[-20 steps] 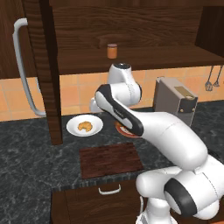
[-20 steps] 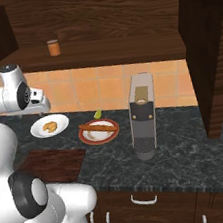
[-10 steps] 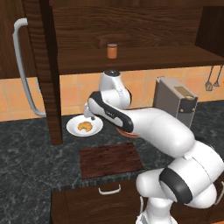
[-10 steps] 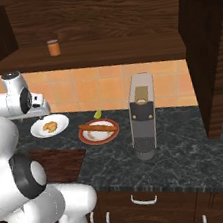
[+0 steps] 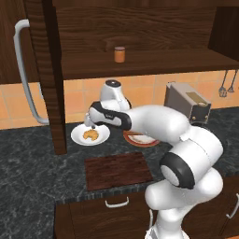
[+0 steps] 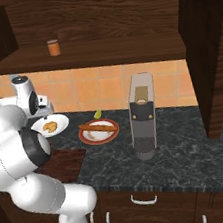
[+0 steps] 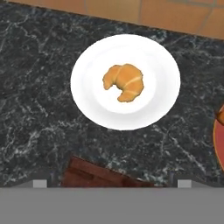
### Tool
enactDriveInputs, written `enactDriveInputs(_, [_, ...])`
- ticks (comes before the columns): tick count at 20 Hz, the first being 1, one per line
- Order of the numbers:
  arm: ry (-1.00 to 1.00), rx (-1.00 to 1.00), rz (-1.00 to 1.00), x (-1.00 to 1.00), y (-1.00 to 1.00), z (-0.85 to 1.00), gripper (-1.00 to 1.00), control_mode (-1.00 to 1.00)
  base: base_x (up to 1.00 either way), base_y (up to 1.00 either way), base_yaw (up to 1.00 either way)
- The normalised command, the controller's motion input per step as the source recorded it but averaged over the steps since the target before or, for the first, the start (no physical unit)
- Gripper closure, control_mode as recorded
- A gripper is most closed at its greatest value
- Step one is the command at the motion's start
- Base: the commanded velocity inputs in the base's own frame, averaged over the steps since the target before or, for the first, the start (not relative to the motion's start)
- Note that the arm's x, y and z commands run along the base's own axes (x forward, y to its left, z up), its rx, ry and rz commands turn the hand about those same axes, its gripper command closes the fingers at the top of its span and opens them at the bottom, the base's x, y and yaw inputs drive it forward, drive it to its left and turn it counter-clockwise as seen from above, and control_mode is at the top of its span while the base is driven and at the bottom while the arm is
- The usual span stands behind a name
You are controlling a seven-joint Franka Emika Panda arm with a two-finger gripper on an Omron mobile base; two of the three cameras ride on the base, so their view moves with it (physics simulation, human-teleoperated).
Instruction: From the different types of pastries on the counter, select a croissant and place it on the cutting board. Then retrieve a jar of jam from the cabinet and place it alongside the croissant on the cutting board.
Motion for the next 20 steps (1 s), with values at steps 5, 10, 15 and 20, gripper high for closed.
enactDriveInputs(5, [0.00,0.00,0.15,0.39,0.17,-0.28,-1.00,-1.00,0.00,0.00,0.00])
enactDriveInputs(10, [0.00,0.00,0.08,0.33,0.00,-0.17,-1.00,-1.00,0.00,0.00,0.00])
enactDriveInputs(15, [0.00,-0.04,0.03,0.32,0.00,-0.51,-1.00,-1.00,0.00,0.00,0.00])
enactDriveInputs(20, [0.00,-0.01,0.01,0.26,0.06,-0.24,-1.00,-1.00,0.00,0.00,0.00])
